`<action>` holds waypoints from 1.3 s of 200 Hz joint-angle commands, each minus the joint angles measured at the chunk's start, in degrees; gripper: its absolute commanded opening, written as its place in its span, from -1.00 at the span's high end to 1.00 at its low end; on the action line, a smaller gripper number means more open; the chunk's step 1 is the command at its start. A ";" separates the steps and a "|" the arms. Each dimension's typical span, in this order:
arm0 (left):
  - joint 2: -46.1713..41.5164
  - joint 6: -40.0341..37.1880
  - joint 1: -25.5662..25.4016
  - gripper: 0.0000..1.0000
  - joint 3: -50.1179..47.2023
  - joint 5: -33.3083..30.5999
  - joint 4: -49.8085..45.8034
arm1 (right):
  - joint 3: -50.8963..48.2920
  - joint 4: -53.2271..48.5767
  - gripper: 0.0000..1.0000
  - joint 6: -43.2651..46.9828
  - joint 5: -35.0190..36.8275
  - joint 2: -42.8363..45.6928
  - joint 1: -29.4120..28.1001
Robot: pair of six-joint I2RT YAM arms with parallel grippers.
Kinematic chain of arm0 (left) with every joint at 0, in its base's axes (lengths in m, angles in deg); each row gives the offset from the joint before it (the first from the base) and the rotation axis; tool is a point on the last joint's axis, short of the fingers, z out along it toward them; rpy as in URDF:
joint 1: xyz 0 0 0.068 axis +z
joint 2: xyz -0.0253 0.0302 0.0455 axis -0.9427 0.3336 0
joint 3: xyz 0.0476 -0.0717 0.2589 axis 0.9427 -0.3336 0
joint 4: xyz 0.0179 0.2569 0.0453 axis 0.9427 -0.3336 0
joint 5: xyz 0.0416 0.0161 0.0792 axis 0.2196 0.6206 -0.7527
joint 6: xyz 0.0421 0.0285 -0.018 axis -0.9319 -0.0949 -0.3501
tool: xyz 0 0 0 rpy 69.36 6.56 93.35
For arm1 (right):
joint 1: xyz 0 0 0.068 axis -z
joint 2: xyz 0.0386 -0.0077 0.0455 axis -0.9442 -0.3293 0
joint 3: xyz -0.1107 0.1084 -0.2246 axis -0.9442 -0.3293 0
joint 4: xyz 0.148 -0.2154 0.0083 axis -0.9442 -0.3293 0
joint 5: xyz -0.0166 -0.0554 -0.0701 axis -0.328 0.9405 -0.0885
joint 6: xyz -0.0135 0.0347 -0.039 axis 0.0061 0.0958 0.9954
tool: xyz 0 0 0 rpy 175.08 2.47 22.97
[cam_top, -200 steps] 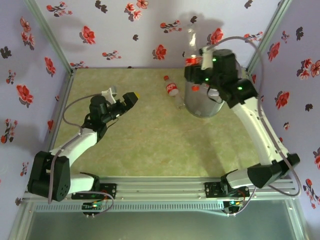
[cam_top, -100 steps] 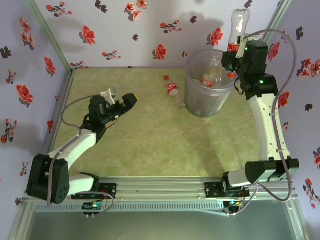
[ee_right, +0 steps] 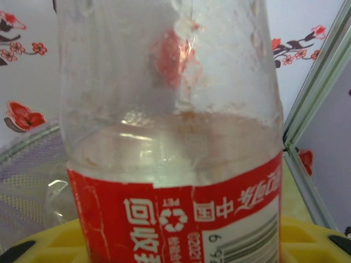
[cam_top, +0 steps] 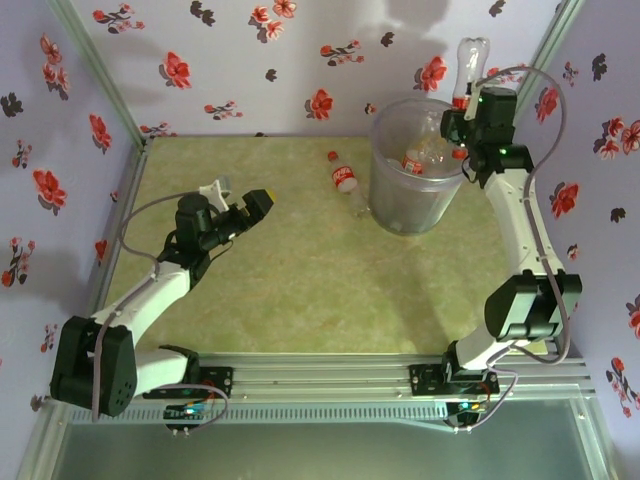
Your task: Put the plastic bottles in the bin
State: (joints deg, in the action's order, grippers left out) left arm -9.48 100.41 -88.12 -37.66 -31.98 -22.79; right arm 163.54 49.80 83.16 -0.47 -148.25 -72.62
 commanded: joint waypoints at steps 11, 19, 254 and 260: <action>-0.67 -1.48 0.54 -0.98 -0.05 -0.63 -0.27 | -3.68 4.92 0.63 1.36 -2.47 -0.60 0.18; -0.53 -1.46 0.47 -0.98 -0.05 -0.61 -0.27 | -4.80 5.21 0.63 1.19 -3.05 -0.57 0.17; 3.11 -0.82 0.57 -0.98 -0.67 -0.58 2.54 | 4.60 -4.75 -0.37 2.56 -2.00 0.00 0.18; 2.93 -0.83 0.64 -0.98 -0.75 -0.64 2.54 | 4.55 -4.75 -0.33 2.34 -2.02 -0.43 0.18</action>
State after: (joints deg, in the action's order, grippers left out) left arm -6.55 100.28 -88.05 -37.69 -32.35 -22.28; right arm 166.76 47.41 85.72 -3.37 -145.96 -72.62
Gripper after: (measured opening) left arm 0.988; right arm 0.692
